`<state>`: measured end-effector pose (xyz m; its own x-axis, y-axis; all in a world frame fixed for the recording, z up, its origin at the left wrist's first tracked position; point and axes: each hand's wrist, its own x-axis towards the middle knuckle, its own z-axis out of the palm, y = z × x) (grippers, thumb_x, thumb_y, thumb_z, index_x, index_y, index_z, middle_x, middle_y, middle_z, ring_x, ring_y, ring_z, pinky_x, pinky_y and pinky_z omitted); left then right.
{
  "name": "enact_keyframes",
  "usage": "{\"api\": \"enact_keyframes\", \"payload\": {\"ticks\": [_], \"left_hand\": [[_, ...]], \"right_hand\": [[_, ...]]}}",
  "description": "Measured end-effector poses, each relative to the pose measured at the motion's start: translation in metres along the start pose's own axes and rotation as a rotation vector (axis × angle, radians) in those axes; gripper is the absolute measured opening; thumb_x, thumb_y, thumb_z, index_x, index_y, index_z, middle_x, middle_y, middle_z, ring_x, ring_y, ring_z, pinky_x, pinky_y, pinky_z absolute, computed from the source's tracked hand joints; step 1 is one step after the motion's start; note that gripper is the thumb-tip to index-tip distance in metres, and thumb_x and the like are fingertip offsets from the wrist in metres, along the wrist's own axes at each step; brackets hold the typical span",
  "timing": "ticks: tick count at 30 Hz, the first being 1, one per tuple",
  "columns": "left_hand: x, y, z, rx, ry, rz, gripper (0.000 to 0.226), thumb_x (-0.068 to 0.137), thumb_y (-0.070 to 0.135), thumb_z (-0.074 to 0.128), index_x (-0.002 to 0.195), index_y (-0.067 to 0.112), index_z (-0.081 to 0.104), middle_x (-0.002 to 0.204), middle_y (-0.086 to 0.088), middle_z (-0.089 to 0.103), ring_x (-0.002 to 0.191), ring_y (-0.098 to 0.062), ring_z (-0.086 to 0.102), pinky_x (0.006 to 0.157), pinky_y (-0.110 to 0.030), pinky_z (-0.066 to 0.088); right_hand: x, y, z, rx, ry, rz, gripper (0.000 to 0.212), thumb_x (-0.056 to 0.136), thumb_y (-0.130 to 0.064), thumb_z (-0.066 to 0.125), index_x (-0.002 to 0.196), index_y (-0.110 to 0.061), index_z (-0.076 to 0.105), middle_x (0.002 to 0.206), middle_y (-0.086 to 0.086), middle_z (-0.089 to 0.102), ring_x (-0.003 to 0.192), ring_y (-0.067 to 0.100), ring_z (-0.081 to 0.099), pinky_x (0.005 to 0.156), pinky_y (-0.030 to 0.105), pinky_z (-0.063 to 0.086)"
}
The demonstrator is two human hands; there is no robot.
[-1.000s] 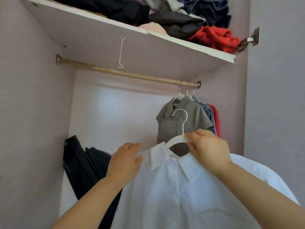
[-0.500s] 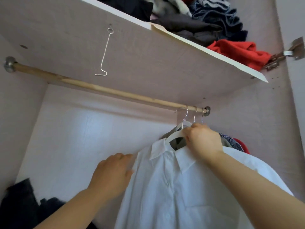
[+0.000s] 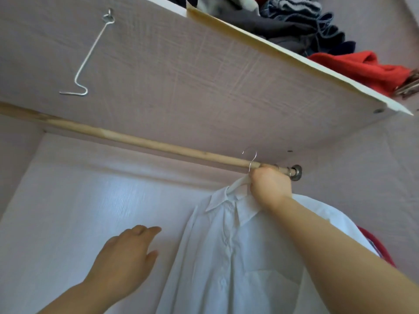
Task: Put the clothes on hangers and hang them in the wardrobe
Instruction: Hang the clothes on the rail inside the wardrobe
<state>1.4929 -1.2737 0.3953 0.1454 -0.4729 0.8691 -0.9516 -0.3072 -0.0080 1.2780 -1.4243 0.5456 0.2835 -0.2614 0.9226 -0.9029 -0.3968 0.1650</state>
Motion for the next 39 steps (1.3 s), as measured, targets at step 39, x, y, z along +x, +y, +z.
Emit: {"api": "enact_keyframes", "payload": {"ticks": [39], "left_hand": [[-0.383,-0.018,-0.044,0.004,-0.702,-0.52,0.05,0.093,0.035,0.045,0.141,0.024,0.032,0.137,-0.004,0.044,0.121,-0.024,0.045,0.099,-0.039,0.039]], "right_hand": [[-0.475,-0.187,-0.021,0.64,-0.796,-0.558,0.05,0.092,-0.037,0.046,0.139,-0.023,0.035,0.138,-0.004,0.04,0.125,0.017,0.038,0.104,0.028,0.029]]}}
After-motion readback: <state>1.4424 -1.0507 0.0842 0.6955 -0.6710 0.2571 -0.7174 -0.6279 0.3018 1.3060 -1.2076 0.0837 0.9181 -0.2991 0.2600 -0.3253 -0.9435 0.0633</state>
